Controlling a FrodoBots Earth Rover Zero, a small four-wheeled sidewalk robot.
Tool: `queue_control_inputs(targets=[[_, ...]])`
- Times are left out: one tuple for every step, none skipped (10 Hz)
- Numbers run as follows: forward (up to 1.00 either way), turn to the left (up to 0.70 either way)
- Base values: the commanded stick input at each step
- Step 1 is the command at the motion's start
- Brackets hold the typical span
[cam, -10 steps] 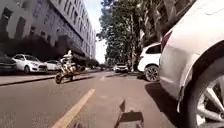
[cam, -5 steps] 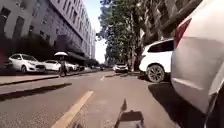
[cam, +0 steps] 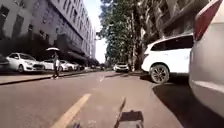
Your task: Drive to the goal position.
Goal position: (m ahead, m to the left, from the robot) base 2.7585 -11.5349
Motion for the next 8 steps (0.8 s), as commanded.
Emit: queue_control_inputs(targets=[[0.70,0.00],[0.70,0.00],[0.70,-0.11],[0.70,-0.14],[0.70,-0.14],[0.70,-0.14],[0.70,-0.14],[0.70,-0.10]])
